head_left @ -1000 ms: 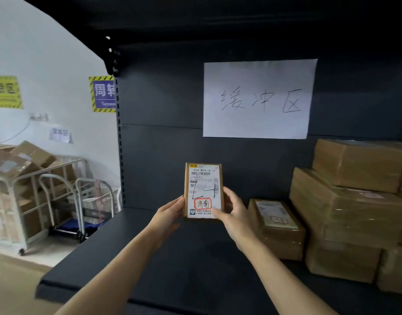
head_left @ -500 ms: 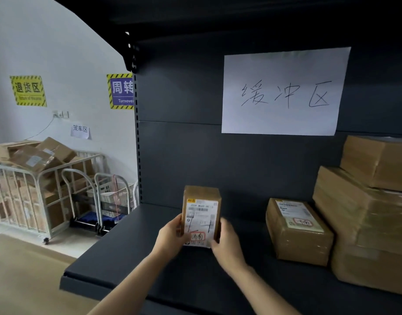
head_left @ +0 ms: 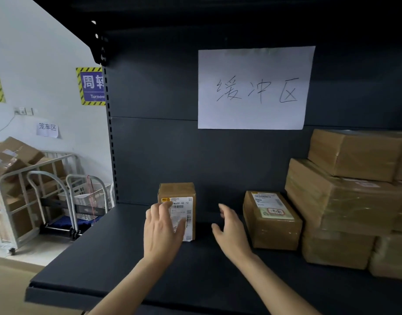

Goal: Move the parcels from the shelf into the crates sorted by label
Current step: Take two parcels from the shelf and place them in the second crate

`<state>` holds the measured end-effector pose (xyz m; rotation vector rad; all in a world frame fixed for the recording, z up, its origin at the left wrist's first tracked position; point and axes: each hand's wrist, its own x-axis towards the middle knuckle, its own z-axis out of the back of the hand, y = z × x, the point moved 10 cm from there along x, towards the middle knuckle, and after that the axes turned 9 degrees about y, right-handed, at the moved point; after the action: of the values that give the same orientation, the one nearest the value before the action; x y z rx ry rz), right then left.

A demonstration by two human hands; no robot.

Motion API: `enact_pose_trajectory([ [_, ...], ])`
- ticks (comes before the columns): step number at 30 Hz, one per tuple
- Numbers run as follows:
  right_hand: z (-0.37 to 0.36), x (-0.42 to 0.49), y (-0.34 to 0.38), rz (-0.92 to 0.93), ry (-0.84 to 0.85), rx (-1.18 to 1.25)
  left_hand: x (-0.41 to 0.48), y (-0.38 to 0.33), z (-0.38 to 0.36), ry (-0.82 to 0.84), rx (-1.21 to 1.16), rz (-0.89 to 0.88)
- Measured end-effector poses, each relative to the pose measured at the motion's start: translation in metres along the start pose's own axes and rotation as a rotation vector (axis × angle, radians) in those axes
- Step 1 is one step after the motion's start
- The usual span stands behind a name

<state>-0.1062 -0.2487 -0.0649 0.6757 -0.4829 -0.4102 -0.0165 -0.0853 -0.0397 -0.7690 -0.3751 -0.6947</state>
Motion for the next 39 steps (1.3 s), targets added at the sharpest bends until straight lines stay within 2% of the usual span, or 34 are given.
enact_pose_trajectory([
  [4,0.042,-0.016,-0.002,0.042,-0.095,-0.001,-0.006,-0.056,-0.017,0.044,-0.006,-0.206],
  [7,0.077,-0.026,-0.014,0.025,-0.204,-0.073,-0.004,-0.077,-0.043,0.166,-0.096,-0.202],
  [9,0.101,-0.029,-0.028,-0.041,-0.272,-0.140,0.000,-0.087,-0.062,0.238,-0.155,-0.160],
  [12,0.125,-0.033,-0.055,-0.186,-0.312,-0.192,0.004,-0.098,-0.101,0.443,-0.266,-0.016],
  [15,0.124,-0.032,-0.079,-0.330,-0.219,-0.147,0.003,-0.108,-0.138,0.629,-0.407,0.141],
  [19,0.112,-0.029,-0.098,-0.433,-0.148,-0.011,0.000,-0.118,-0.162,0.733,-0.627,0.301],
  [23,0.107,-0.026,-0.108,-0.455,-0.142,0.110,-0.002,-0.112,-0.168,0.730,-0.801,0.369],
  [27,0.105,-0.027,-0.100,-0.335,-0.164,0.156,-0.006,-0.103,-0.157,0.688,-0.825,0.260],
  [30,0.095,-0.032,-0.092,-0.246,-0.161,0.164,-0.009,-0.093,-0.144,0.615,-0.767,0.152],
  [33,0.076,-0.034,-0.092,-0.218,-0.135,0.151,-0.011,-0.079,-0.138,0.567,-0.682,0.118],
  [39,0.046,-0.035,-0.095,-0.214,-0.063,0.090,-0.019,-0.058,-0.138,0.618,-0.444,0.116],
])
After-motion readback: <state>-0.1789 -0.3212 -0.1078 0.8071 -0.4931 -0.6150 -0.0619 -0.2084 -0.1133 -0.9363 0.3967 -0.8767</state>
